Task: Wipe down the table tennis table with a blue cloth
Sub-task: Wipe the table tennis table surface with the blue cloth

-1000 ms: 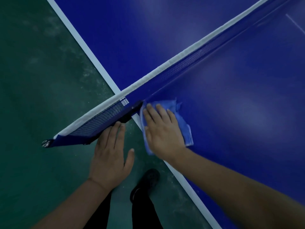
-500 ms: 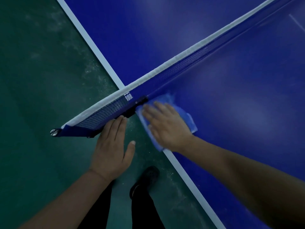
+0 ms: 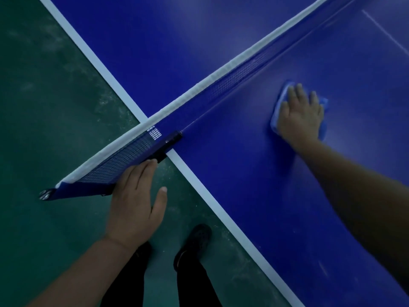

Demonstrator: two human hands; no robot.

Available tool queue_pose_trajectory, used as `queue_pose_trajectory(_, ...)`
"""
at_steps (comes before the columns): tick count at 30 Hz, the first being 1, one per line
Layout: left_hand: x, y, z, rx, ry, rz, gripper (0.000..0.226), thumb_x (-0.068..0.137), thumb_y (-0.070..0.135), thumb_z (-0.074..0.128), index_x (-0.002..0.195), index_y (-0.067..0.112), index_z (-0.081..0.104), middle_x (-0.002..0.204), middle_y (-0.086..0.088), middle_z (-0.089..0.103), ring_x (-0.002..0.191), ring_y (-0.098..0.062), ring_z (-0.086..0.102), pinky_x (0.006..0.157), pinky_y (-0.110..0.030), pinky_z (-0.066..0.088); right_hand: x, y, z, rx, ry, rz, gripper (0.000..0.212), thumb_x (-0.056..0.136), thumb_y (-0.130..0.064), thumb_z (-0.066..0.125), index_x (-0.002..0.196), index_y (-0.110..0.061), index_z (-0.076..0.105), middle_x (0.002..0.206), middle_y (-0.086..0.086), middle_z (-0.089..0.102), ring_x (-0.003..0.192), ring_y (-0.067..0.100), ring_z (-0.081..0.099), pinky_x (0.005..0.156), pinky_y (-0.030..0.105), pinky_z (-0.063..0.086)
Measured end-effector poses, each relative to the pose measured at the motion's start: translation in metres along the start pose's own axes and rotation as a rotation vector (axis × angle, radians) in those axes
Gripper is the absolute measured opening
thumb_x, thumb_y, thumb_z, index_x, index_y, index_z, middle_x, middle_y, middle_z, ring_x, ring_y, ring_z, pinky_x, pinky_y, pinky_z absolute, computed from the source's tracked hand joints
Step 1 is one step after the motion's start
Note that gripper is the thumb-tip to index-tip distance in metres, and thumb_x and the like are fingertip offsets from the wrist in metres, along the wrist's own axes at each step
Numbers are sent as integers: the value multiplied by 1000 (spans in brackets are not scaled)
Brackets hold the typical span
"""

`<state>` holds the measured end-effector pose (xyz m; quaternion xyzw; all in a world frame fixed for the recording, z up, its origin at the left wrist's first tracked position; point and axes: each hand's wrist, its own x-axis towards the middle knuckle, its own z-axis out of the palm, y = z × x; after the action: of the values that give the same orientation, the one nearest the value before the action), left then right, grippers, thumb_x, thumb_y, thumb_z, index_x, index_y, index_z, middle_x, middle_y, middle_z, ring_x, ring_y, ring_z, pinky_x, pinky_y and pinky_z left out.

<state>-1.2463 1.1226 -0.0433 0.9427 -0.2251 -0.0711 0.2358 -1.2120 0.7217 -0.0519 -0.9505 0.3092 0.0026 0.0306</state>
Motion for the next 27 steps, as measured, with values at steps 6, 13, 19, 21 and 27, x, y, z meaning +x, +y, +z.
queue_pose_trajectory(6,42,41,2,-148,9,77,55,95,31,39,141,1,47,145,-14,48,134,-27,41,116,-38,27,-163,-107,28,77,-81,-595,57,95,-36,31,149,-19,40,154,3,42,140,37,34,109,59,26)
queue_pose_trajectory(13,92,90,45,-86,-200,443,56,98,30,34,146,1,41,156,-15,35,147,-29,29,122,-48,19,-129,63,11,-94,-64,-342,56,100,-36,27,150,-15,43,156,7,41,140,42,38,108,60,35)
queue_pose_trajectory(19,115,89,79,197,-350,711,61,101,40,26,155,10,26,165,-7,10,153,-23,1,124,-44,4,-121,44,17,19,18,189,56,102,-37,29,156,-22,29,164,0,25,149,36,22,116,57,22)
queue_pose_trajectory(21,117,88,80,220,-360,734,61,101,40,27,154,11,30,164,-8,16,153,-25,6,124,-46,5,-186,6,25,38,-67,-188,55,101,-41,30,153,-24,34,162,0,30,146,37,27,114,59,23)
queue_pose_trajectory(27,118,91,82,208,-374,747,57,99,37,30,149,10,41,160,-12,29,151,-30,16,123,-50,9,-233,108,11,-25,-85,-168,50,100,-40,37,145,-21,50,154,5,45,140,41,39,109,61,33)
